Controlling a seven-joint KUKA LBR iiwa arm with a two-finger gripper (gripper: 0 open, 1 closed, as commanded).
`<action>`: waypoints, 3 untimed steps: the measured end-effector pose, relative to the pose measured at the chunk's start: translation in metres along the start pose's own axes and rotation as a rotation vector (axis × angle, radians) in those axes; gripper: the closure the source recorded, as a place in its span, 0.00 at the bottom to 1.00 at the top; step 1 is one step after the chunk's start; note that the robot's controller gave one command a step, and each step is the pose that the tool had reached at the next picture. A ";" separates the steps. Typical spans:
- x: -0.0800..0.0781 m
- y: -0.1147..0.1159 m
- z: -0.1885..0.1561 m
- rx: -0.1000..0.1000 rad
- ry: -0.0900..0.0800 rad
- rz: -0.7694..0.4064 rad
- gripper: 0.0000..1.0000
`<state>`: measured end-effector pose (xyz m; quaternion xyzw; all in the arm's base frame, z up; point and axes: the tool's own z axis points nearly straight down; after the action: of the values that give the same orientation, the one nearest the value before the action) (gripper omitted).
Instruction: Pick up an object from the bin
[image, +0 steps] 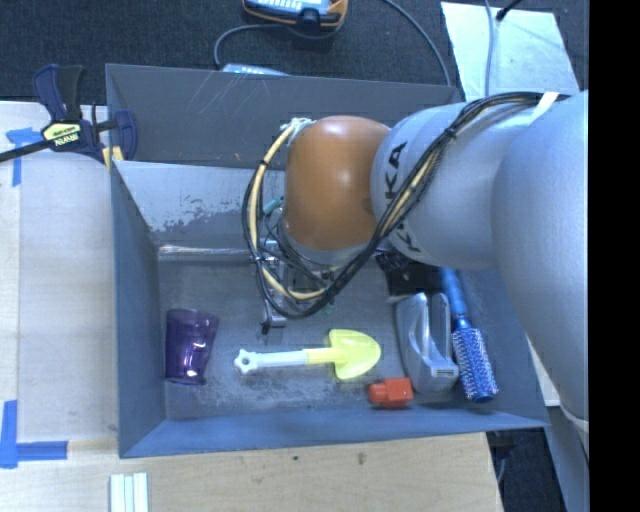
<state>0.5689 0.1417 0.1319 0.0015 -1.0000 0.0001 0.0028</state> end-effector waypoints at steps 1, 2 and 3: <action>-0.002 -0.001 -0.005 -0.001 -0.008 0.003 0.00; 0.005 -0.014 0.007 -0.003 -0.013 -0.055 0.00; 0.025 -0.076 0.040 -0.001 -0.010 -0.124 0.00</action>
Offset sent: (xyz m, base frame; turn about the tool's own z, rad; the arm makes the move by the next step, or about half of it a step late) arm -0.0397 -0.0865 -0.0619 -0.2330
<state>0.5442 0.0653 0.0923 0.0635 -0.9980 -0.0006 -0.0022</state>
